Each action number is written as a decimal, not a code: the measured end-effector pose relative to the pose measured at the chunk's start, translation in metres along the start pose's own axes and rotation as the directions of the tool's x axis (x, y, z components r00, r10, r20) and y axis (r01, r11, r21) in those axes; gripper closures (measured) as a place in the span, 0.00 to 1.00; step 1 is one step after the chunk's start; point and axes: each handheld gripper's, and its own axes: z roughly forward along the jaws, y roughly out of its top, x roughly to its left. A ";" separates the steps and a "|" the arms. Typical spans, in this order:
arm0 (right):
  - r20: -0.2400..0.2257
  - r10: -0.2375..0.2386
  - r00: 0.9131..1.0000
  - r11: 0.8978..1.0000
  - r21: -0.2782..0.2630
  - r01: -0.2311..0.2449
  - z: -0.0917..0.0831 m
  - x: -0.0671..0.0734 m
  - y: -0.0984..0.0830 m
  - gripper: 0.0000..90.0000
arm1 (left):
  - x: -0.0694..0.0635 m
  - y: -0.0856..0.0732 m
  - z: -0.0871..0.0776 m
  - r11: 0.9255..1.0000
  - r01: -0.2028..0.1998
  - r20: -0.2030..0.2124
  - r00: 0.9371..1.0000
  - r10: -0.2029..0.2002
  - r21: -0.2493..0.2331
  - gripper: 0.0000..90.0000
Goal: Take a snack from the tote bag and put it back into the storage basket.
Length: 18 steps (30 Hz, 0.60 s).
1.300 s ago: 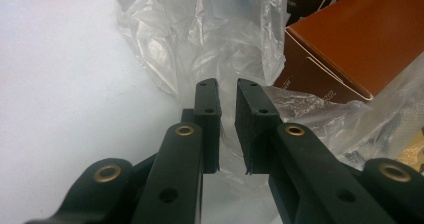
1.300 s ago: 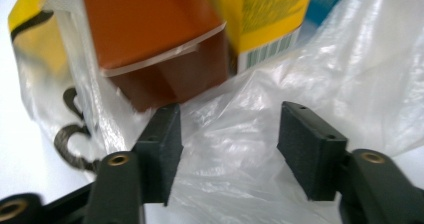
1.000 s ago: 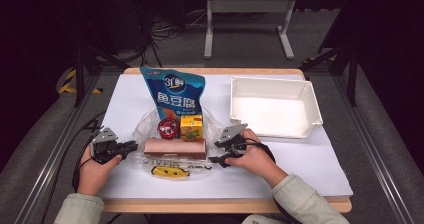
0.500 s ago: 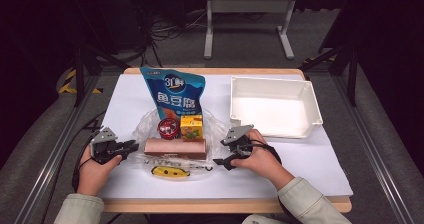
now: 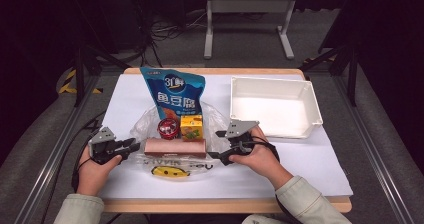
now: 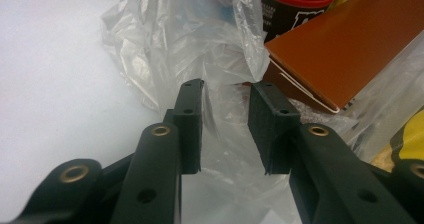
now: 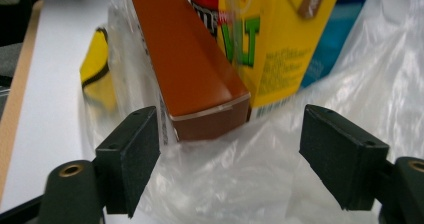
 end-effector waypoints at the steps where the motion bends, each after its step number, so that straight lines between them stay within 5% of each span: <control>1: 0.000 0.000 1.000 1.000 0.000 0.000 0.000 0.000 0.000 0.27 | 0.000 0.000 0.000 1.000 0.000 0.000 1.000 0.000 0.000 0.73; 6: -0.013 -0.031 0.999 0.999 -0.038 0.031 0.002 0.006 0.014 0.32 | -0.001 0.001 -0.002 1.000 -0.006 0.005 1.000 0.006 -0.027 0.68; 18: -0.066 -0.063 0.996 0.998 -0.027 0.061 0.014 0.011 0.034 0.36 | -0.003 0.001 -0.007 0.999 0.001 0.009 1.000 0.000 -0.054 0.60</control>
